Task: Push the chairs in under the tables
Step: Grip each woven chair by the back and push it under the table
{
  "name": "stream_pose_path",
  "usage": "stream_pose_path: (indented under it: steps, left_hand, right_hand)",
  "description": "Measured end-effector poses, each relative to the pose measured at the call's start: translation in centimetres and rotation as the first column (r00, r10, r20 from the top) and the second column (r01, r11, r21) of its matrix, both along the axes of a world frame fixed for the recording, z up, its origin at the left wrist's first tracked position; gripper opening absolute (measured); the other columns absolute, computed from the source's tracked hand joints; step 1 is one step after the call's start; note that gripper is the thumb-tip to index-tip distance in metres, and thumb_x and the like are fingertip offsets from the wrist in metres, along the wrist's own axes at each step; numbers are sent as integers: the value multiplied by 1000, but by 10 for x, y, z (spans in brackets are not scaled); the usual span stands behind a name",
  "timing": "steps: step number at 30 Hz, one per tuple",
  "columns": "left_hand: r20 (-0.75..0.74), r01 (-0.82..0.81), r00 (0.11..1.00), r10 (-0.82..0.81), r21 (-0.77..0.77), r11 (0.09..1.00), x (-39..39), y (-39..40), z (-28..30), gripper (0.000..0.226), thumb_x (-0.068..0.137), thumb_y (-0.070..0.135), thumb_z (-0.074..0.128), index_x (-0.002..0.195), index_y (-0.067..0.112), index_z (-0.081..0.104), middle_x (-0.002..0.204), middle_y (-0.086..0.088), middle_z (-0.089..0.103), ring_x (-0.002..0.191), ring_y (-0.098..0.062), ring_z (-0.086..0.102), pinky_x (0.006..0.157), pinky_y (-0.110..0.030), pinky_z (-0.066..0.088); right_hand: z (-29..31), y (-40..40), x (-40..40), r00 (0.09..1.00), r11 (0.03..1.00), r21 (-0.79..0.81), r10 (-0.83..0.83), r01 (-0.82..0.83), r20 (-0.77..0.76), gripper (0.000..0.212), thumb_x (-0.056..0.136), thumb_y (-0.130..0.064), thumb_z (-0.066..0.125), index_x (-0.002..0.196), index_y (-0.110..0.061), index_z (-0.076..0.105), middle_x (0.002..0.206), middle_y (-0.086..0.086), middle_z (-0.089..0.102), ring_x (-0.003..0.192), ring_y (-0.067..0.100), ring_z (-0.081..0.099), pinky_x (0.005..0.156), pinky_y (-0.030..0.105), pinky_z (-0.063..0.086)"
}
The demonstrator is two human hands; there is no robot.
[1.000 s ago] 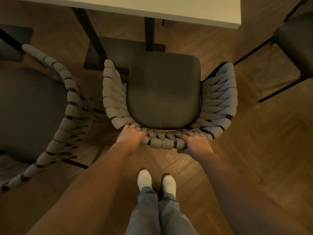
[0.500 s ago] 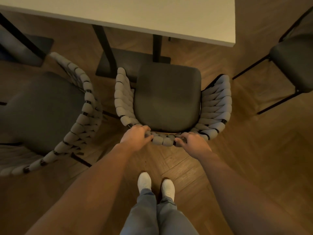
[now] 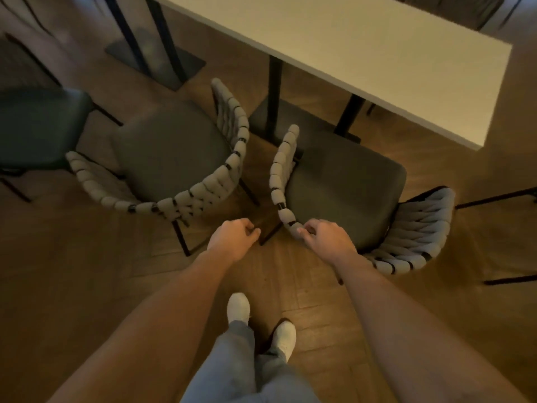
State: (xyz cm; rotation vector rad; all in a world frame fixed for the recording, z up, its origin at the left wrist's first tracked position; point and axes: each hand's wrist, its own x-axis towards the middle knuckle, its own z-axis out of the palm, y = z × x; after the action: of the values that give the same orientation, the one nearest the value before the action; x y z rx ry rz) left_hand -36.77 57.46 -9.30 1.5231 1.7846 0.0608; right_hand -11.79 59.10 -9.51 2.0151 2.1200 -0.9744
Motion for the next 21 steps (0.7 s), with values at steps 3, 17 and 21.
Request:
stream_pose_path:
  steps: [3, 17, 21]
  left_hand:
    - [87, -190, 977, 194, -56, 980, -39, -14, 4, 38, 104, 44, 54, 134, 22, 62, 118, 0, 69, 105, -15, 65, 94, -36, 56]
    - [355, -747, 374, 857, -433, 505, -202, 8, -22, 43, 103, 39, 58, 139, 15, 58, 100, -3, 72, 91, -16, 69, 95, -38, 57]
    - [319, -774, 145, 937, -553, 309, -220, 23, -24, 43, 104, 39, 56, 137, 11, 59, 120, -10, 71, 111, -23, 68, 93, -35, 56]
  right_hand:
    - [8, 9, -40, 999, 999, -17, 35, -35, -32, 42, 102, -55, 48, 122, -24, 67, 109, -2, 68, 99, 16, 63, 86, 38, 55]
    - [13, 84, -209, 995, 989, -146, -4, -12, -104, 46, 101, -55, 49, 135, -25, 58, 122, -3, 67, 111, 15, 61, 87, 30, 51]
    - [-2, 110, -230, 988, 979, -179, -113, 92, -107, 56, 100, -58, 49, 143, -22, 52, 125, -2, 65, 112, 18, 60, 92, 34, 50]
